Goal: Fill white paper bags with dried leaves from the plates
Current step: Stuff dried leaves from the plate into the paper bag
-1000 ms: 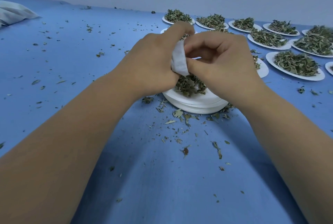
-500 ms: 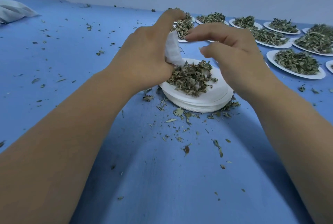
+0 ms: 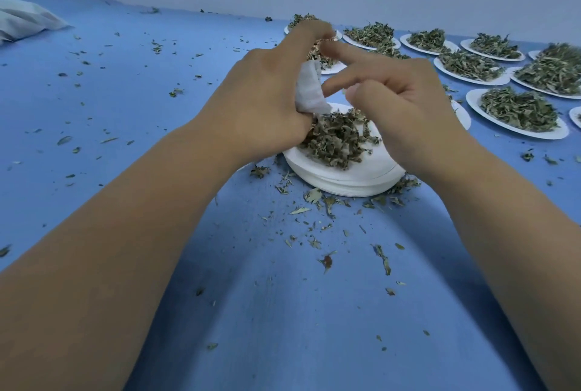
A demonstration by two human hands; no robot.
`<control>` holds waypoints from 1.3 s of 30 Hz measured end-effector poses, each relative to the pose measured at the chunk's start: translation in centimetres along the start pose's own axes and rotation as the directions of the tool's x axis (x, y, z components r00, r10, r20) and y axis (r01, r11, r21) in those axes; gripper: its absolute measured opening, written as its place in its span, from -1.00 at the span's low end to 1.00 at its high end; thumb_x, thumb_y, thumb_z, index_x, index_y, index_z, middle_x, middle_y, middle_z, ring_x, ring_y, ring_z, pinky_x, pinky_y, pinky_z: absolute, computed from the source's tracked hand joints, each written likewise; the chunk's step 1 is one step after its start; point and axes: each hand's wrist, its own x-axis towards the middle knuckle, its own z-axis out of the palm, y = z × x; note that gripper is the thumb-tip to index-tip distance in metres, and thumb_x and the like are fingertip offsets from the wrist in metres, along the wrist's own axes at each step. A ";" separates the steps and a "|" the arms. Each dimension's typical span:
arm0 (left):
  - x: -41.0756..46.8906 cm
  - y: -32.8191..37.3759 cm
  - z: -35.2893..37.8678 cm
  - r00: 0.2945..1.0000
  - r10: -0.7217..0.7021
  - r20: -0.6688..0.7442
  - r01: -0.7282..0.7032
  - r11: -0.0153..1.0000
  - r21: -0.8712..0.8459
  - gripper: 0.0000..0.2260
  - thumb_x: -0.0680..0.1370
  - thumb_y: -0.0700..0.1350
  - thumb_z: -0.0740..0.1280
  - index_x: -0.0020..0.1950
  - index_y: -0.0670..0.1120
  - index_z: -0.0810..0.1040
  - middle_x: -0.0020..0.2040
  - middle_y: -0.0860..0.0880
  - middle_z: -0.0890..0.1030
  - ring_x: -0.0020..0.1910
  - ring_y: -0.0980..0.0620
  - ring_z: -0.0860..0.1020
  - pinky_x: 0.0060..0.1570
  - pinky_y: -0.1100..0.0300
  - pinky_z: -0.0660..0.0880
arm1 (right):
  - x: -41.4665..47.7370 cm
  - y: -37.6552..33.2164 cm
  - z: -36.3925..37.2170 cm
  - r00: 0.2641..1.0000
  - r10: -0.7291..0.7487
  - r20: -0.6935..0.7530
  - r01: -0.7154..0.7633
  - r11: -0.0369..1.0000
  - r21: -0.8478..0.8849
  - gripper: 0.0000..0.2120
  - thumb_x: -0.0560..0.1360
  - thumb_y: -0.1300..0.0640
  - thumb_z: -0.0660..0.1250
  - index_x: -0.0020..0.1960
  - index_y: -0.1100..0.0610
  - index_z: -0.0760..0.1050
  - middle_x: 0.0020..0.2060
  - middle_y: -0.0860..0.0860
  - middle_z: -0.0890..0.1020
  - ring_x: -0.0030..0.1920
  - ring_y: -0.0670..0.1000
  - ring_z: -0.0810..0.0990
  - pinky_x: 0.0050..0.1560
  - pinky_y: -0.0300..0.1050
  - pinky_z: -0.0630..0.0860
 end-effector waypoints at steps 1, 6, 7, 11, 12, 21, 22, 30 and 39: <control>0.0 0.0 0.1 1.000 0.000 0.002 0.000 1.000 -0.007 -0.36 0.40 -0.17 0.36 0.46 0.13 0.31 -0.30 0.05 0.50 -0.34 0.03 0.47 -0.30 -0.01 0.49 | 0.0 0.0 0.1 1.000 -0.007 0.029 0.007 1.000 -0.005 -0.70 0.47 0.16 0.21 -0.04 -0.05 0.70 0.41 -0.06 0.53 0.42 -0.29 0.40 0.39 -0.27 0.35; -0.2 0.7 0.5 0.993 0.093 0.067 -0.092 0.996 -0.019 -0.34 0.41 -0.17 0.31 0.49 0.14 0.27 -0.14 0.13 0.60 -0.23 0.20 0.55 -0.27 0.22 0.50 | -0.3 0.2 1.3 0.962 0.052 0.267 0.014 0.971 -0.240 -0.50 0.53 -0.14 0.19 0.00 0.32 0.55 0.14 0.05 0.56 0.15 0.09 0.56 0.23 0.24 0.46; -0.2 0.7 0.5 0.994 0.090 0.061 -0.090 0.996 -0.010 -0.35 0.42 -0.16 0.31 0.49 0.16 0.27 -0.14 0.12 0.60 -0.22 0.17 0.56 -0.25 0.15 0.53 | -0.4 0.1 1.3 0.963 0.045 0.267 0.020 0.972 -0.236 -0.57 0.54 -0.14 0.20 -0.07 0.23 0.58 0.12 0.05 0.56 0.13 0.08 0.56 0.20 0.22 0.46; -0.1 0.3 0.2 0.998 0.055 0.014 -0.055 0.999 0.002 -0.33 0.39 -0.20 0.31 0.47 0.14 0.29 -0.21 0.08 0.57 -0.27 0.01 0.54 -0.25 -0.01 0.53 | -0.1 -0.4 0.5 0.989 -0.010 0.149 0.020 0.998 -0.066 -0.69 0.57 0.03 0.28 -0.31 -0.23 0.56 0.10 -0.08 0.52 0.52 -0.15 0.32 0.47 0.09 0.27; 0.0 0.2 0.1 0.999 0.053 0.009 -0.053 0.999 0.001 -0.33 0.38 -0.20 0.30 0.47 0.15 0.28 -0.21 0.07 0.56 -0.27 0.00 0.54 -0.25 -0.03 0.53 | -0.1 -0.4 0.4 0.990 -0.043 0.136 0.051 0.997 -0.056 -0.75 0.57 0.04 0.30 -0.22 -0.20 0.61 0.15 -0.06 0.53 0.55 -0.12 0.28 0.51 0.12 0.23; 0.2 -1.0 -0.1 0.994 -0.012 -0.110 0.017 0.999 0.044 -0.39 0.39 -0.20 0.34 0.42 0.09 0.33 -0.15 -0.02 0.59 -0.19 -0.11 0.57 -0.20 -0.10 0.55 | 0.0 0.0 0.8 0.997 0.013 0.071 -0.004 0.993 -0.117 -0.68 0.69 0.14 0.25 -0.03 0.40 0.57 0.59 0.00 0.27 0.62 -0.14 0.05 0.60 0.04 0.08; 0.2 -1.2 -0.1 0.993 -0.028 -0.114 0.035 0.997 0.062 -0.43 0.40 -0.20 0.35 0.39 0.08 0.35 -0.14 -0.04 0.60 -0.18 -0.13 0.57 -0.18 -0.12 0.55 | -0.1 0.0 0.8 0.997 0.015 0.080 -0.003 0.989 -0.146 -0.70 0.68 0.12 0.26 0.04 0.38 0.59 0.59 -0.02 0.28 0.61 -0.16 0.05 0.59 -0.01 0.09; 0.7 -3.2 -0.6 0.982 -0.115 -0.152 0.138 0.980 0.145 -0.77 0.39 -0.18 0.28 0.02 0.02 0.47 -0.20 0.00 0.56 -0.18 -0.13 0.51 -0.21 0.03 0.51 | 0.2 1.5 -0.9 0.998 0.042 0.043 -0.012 0.837 -0.547 -0.49 0.51 -0.38 0.26 0.38 -0.18 0.46 0.27 -0.26 0.53 0.20 -0.30 0.47 0.18 -0.24 0.39; 0.7 -4.3 -0.5 0.988 -0.154 -0.029 0.157 0.966 0.206 -0.89 0.39 -0.17 0.29 -0.12 -0.02 0.43 -0.28 -0.01 0.48 -0.28 -0.07 0.43 -0.31 0.10 0.37 | 0.6 3.3 -0.8 0.973 0.183 0.143 -0.053 0.777 -0.628 -0.58 0.53 -0.24 0.39 0.34 -0.17 0.52 0.12 -0.19 0.63 0.05 -0.13 0.55 -0.03 -0.36 0.39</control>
